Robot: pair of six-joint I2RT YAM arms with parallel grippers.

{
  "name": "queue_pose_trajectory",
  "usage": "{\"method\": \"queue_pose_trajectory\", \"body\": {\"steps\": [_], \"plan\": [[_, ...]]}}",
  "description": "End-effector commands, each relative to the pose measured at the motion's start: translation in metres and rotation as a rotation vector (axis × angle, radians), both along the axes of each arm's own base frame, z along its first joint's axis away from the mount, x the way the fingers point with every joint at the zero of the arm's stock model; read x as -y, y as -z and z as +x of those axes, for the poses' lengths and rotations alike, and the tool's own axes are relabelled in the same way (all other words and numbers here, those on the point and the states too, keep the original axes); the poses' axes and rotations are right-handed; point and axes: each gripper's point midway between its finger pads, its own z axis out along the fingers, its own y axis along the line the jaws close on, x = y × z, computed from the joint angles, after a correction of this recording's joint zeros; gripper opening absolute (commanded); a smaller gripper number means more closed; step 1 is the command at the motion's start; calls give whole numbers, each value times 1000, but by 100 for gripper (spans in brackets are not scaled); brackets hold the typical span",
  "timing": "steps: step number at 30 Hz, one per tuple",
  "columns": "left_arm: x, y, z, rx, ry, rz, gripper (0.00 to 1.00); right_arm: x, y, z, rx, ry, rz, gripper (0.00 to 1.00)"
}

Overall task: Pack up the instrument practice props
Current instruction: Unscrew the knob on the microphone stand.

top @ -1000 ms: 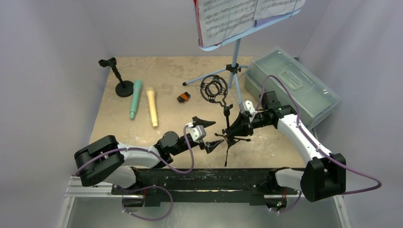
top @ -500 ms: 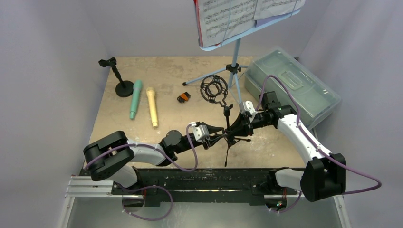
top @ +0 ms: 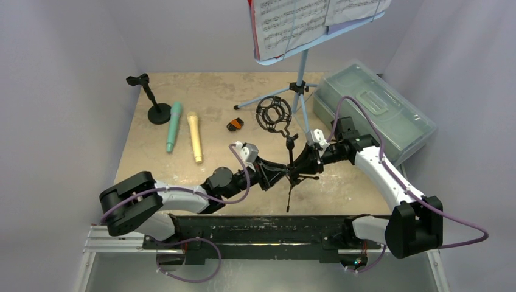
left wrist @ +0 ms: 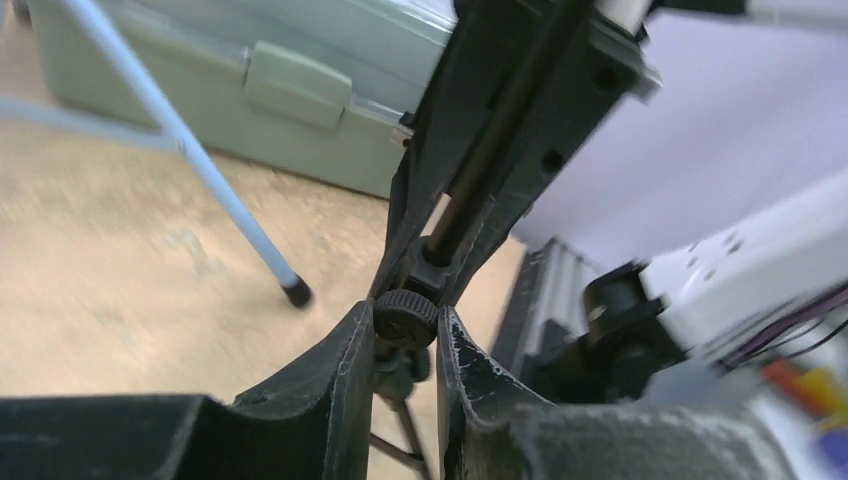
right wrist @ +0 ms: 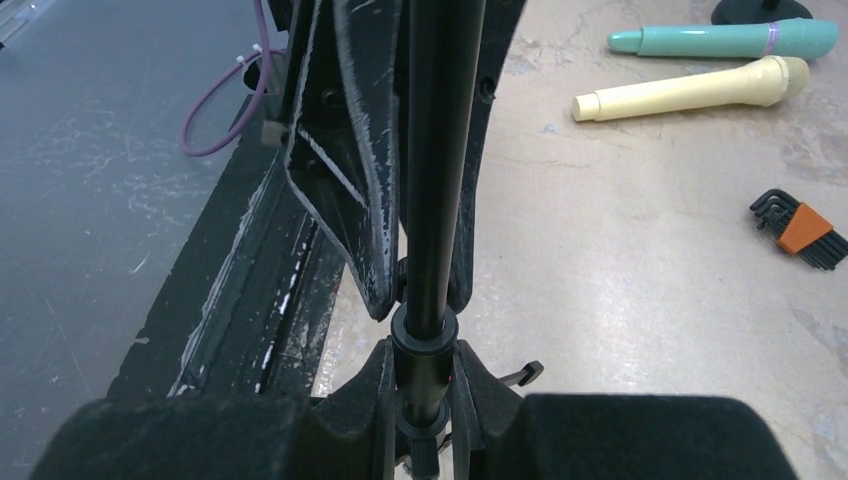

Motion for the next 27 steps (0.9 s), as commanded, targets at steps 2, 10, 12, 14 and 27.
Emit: {"method": "queue_pose_trajectory", "body": {"steps": [2, 10, 12, 14, 27], "plan": [[-19, -17, 34, -703, -224, -348, 0, -4, -15, -1, 22, -25, 49, 0], [-21, -22, 27, -1060, -201, -570, 0, -4, -15, -1, 24, -24, 48, 0], [-21, -24, 27, -1038, -207, -550, 1, -4, -15, -1, 23, -23, 47, 0], [-23, -22, 26, -1014, -222, -521, 20, -4, -15, -1, 21, -23, 46, 0], [-57, -3, -4, -439, -170, -117, 94, -4, -13, -1, 20, -22, 43, 0]]}}
